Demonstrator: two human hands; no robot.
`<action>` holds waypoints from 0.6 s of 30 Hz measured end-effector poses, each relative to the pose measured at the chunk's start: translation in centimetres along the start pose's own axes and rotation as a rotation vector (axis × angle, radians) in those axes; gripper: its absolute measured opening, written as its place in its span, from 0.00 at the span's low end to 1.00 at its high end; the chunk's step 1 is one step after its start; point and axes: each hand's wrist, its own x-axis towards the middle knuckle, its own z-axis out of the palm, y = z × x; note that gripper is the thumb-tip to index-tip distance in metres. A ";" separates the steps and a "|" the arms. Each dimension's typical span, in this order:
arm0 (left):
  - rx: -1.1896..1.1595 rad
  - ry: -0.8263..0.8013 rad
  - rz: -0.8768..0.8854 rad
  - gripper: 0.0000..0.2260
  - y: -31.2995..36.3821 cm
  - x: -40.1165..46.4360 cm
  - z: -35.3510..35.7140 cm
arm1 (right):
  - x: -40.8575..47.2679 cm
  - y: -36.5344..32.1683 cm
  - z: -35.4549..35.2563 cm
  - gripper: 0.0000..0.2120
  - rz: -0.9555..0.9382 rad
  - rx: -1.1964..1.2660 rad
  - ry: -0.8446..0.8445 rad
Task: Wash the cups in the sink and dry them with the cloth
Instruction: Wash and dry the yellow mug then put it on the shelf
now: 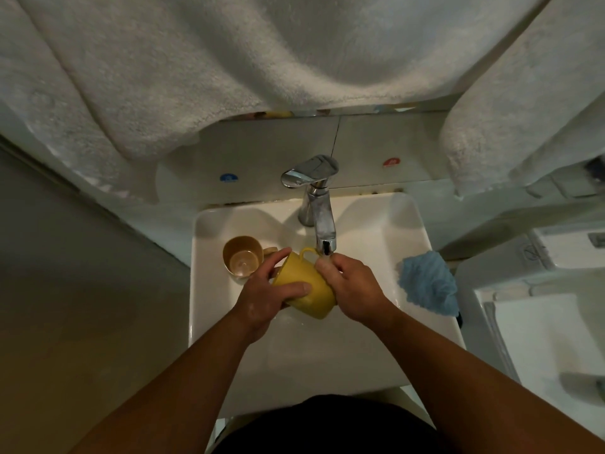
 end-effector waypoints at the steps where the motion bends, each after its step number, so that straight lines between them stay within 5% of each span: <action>1: -0.007 -0.005 -0.006 0.38 0.0 0.0 -0.1 | -0.2 0.1 0.0 0.16 0.009 0.073 -0.053; 6: -0.021 -0.041 -0.053 0.36 0.2 -0.2 0.0 | -1.4 0.2 -0.2 0.15 0.189 0.529 -0.191; 14: 0.388 0.054 0.064 0.42 -0.3 -0.3 2.1 | 0.2 -1.6 0.0 0.27 0.295 0.062 0.018; 18: 0.454 0.094 0.126 0.41 -0.3 0.0 1.6 | 0.3 -0.7 0.1 0.17 0.127 0.267 -0.035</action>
